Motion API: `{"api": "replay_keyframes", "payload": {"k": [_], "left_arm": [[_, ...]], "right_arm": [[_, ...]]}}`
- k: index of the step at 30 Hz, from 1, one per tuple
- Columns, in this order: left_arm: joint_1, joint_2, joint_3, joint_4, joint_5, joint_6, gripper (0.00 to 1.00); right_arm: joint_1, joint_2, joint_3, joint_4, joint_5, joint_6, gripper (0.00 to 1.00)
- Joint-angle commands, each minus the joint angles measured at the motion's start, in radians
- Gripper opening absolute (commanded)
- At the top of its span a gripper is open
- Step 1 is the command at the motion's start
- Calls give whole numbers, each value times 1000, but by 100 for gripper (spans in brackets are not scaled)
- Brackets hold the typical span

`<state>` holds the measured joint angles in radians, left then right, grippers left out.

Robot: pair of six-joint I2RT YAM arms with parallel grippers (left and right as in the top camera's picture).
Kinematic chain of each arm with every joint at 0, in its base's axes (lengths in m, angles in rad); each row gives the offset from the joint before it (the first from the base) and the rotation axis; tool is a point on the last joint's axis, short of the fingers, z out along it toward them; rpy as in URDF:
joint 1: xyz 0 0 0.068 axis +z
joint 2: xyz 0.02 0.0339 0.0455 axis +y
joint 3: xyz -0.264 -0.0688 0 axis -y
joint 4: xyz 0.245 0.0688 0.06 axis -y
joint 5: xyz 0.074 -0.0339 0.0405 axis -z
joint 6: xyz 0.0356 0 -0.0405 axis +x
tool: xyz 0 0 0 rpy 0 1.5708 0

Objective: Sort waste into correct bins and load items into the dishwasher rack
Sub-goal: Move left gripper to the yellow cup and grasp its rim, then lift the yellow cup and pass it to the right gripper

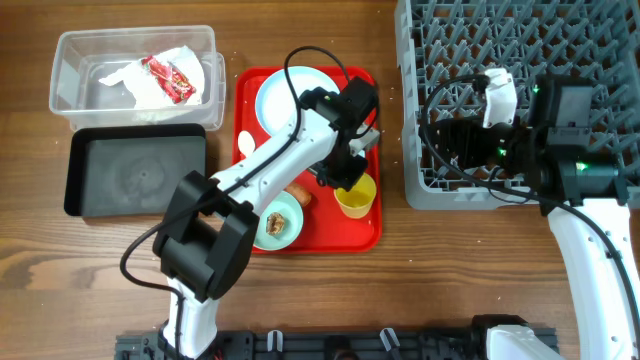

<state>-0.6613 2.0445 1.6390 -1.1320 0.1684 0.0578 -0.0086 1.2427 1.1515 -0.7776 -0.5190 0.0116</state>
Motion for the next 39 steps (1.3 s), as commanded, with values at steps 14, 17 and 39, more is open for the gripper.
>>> {"api": "replay_keyframes", "payload": {"k": [14, 17, 39], "left_arm": [[540, -199, 26, 26, 1147, 204, 4], [577, -199, 26, 30, 1273, 228, 4], [494, -199, 26, 97, 1344, 227, 4]], "right_arm": [[-27, 11, 17, 209, -520, 9, 97], [-20, 17, 17, 294, -622, 11, 97], [224, 192, 17, 793, -720, 207, 96]]}}
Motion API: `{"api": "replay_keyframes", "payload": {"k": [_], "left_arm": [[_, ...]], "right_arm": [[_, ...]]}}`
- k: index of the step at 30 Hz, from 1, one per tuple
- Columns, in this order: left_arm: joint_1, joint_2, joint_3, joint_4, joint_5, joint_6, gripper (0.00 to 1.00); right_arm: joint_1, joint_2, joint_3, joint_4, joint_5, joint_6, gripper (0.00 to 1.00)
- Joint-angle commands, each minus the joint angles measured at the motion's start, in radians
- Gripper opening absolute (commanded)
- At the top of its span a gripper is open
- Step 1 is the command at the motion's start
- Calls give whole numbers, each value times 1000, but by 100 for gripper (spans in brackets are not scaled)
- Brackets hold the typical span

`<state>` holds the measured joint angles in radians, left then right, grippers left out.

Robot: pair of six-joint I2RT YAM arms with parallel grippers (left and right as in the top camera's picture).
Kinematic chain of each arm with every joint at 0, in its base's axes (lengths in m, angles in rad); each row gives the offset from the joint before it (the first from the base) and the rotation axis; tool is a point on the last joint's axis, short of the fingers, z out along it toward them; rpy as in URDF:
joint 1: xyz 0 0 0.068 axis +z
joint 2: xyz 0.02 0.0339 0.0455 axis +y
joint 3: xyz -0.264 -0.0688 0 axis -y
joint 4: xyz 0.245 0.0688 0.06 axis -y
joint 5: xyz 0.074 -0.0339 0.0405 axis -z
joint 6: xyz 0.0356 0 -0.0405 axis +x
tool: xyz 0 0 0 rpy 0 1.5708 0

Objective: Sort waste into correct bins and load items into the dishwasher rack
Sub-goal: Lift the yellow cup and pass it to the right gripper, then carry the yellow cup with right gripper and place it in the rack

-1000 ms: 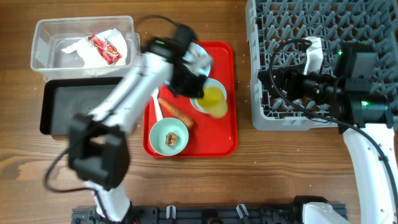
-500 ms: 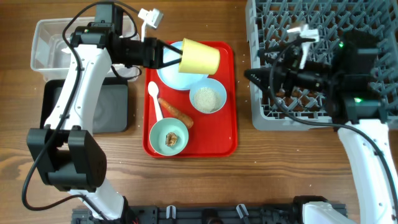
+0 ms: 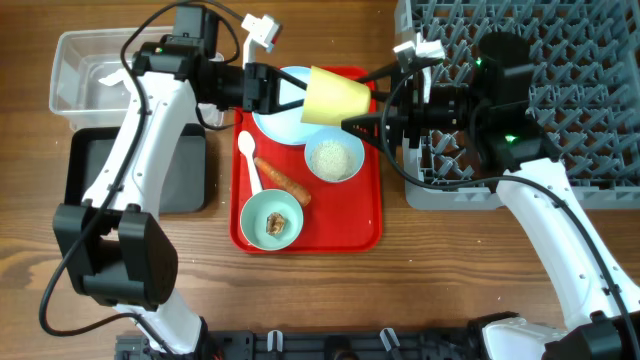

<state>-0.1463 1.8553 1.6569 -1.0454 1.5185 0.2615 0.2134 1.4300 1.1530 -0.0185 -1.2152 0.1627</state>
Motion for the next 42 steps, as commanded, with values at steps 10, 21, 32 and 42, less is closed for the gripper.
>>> {"api": "replay_keyframes", "payload": {"k": [10, 21, 32, 42], "left_arm": [[-25, -10, 8, 11, -11, 23, 4], [-24, -10, 8, 8, -252, 11, 69], [-29, -10, 8, 6, -754, -90, 71], [-29, -10, 7, 10, -788, -90, 71]], "right_arm": [[2, 5, 15, 26, -43, 74, 53], [-122, 0, 15, -153, 40, 63, 42], [-214, -53, 114, -783, 898, -23, 43], [-214, -17, 196, -1028, 1295, 50, 44]]}}
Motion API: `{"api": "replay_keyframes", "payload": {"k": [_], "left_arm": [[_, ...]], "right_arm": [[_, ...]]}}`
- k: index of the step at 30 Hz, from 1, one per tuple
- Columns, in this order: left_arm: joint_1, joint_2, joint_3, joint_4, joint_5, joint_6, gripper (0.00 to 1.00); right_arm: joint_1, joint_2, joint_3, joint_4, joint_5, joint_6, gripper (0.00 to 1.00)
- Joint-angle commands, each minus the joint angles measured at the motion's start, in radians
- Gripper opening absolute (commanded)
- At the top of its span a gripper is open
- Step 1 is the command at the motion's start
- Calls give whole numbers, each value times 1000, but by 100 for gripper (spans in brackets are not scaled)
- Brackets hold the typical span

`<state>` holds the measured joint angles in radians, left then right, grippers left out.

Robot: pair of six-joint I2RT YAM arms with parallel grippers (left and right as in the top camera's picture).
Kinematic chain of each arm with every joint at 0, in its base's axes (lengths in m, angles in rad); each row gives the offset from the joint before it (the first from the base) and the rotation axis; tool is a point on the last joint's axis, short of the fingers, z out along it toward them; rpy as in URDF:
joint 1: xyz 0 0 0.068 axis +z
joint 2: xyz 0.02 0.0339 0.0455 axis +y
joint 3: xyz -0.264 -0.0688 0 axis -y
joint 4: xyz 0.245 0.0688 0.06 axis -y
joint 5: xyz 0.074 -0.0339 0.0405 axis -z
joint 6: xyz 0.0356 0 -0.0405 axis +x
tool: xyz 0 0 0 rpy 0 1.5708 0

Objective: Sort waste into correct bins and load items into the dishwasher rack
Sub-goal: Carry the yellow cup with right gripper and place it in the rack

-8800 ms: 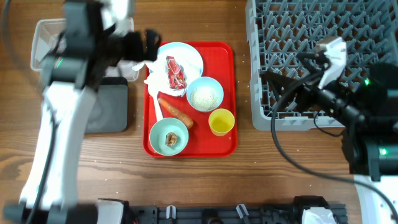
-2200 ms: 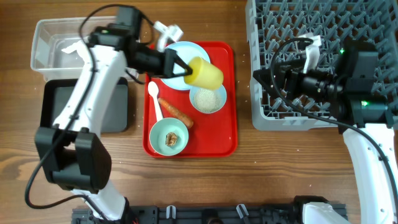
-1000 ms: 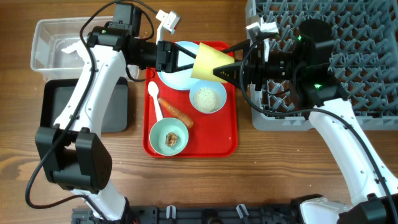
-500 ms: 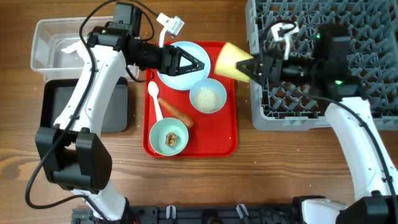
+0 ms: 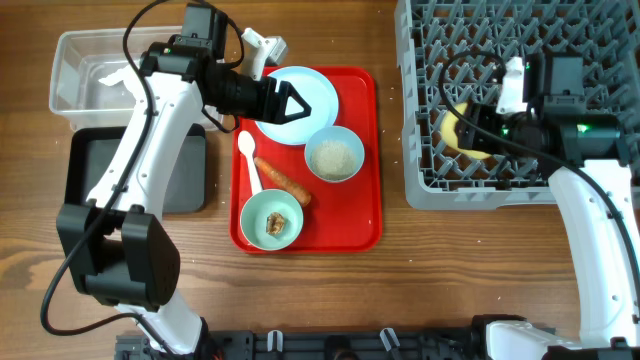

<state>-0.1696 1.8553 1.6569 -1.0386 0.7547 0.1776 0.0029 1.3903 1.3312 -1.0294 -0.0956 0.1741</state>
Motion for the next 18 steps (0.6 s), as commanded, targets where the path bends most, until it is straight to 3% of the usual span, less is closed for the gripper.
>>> {"api": "replay_keyframes", "payload": {"k": [1, 15, 17, 18], "left_arm": [[-5, -10, 7, 3, -24, -6, 71], [-10, -10, -4, 4, -24, -2, 73], [-10, -10, -4, 5, -24, -1, 74], [-10, -10, -4, 5, -24, -1, 75]], "right_arm": [[-3, 35, 17, -19, 179, 40, 44], [-15, 232, 17, -56, 199, 78, 48], [-15, 242, 17, -48, 187, 75, 60], [-15, 243, 17, -45, 178, 69, 73]]}}
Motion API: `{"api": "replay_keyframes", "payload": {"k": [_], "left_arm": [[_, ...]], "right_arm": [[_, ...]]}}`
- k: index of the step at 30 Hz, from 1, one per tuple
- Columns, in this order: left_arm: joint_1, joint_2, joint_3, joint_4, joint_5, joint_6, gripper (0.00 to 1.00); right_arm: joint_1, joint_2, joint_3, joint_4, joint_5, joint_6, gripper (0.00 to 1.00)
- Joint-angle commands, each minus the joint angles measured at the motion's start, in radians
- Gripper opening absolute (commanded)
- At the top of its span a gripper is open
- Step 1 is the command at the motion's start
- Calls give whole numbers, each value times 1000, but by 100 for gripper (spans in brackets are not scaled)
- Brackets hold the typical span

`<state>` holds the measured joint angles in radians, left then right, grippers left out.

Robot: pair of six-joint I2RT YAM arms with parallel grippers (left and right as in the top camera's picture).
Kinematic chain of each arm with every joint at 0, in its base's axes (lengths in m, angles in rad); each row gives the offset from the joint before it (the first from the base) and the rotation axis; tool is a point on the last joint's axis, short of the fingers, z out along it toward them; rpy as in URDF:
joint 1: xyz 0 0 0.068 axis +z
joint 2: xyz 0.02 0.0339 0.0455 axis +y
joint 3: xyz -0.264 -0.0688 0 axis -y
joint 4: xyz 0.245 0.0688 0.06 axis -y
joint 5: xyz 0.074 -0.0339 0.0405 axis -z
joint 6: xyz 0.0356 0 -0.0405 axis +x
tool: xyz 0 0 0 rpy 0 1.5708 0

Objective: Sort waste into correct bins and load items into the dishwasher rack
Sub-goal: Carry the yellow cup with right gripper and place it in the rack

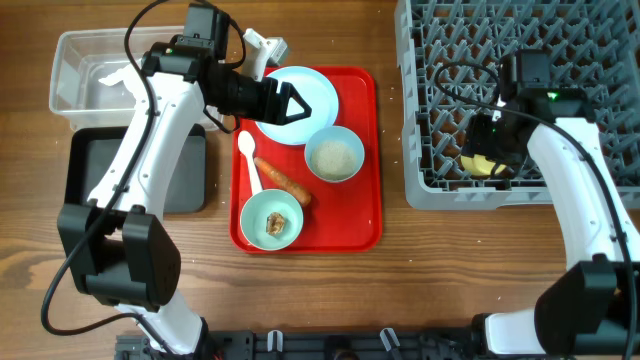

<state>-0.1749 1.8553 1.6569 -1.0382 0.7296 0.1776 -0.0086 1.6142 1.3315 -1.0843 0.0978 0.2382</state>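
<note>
A yellow cup (484, 166) lies low among the pegs of the grey dishwasher rack (560, 60), near its front edge. My right gripper (490, 152) points down onto the cup and seems shut on it, though the wrist hides the fingers. My left gripper (292, 103) hangs open and empty over the light-blue plate (312, 82) on the red tray (365, 215). Also on the tray are a bowl of rice (333, 155), a teal bowl with food scraps (272, 220), a white spoon (247, 158) and a carrot (282, 182).
A clear plastic bin (75, 70) stands at the back left, with a black bin (85, 175) in front of it. My left arm reaches across both bins. The rack's tall pegs surround my right gripper.
My right gripper has carried the yellow cup from the rack's left middle to a spot nearer the front edge and now points down. The left arm has not moved.
First my left gripper was down at the yellow cup on the tray, the right one over the rack. Then both met at the cup above the tray. Afterwards the right gripper held it over the rack, the left open over the plate. Now the cup sits low in the rack.
</note>
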Motion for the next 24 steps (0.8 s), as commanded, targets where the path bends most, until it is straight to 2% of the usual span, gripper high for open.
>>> {"api": "replay_keyframes", "payload": {"k": [1, 2, 8, 17, 20, 24], "left_arm": [[-5, -10, -4, 5, 1, 2, 76], [-5, -10, -4, 6, -3, 2, 77], [-5, -10, -4, 14, -14, 2, 80], [-5, -10, -4, 2, -41, 1, 79], [-17, -10, -4, -23, -111, -2, 75], [-100, -9, -4, -85, -342, -5, 70]], "right_arm": [[-3, 19, 17, 14, -23, 4, 89], [-3, 18, 17, 17, -30, 2, 100], [-3, 18, 71, 6, -98, -10, 100], [12, 12, 331, -91, -311, -108, 100], [25, 11, 331, -92, -316, -107, 100], [48, 13, 329, -98, -346, -108, 100]]}}
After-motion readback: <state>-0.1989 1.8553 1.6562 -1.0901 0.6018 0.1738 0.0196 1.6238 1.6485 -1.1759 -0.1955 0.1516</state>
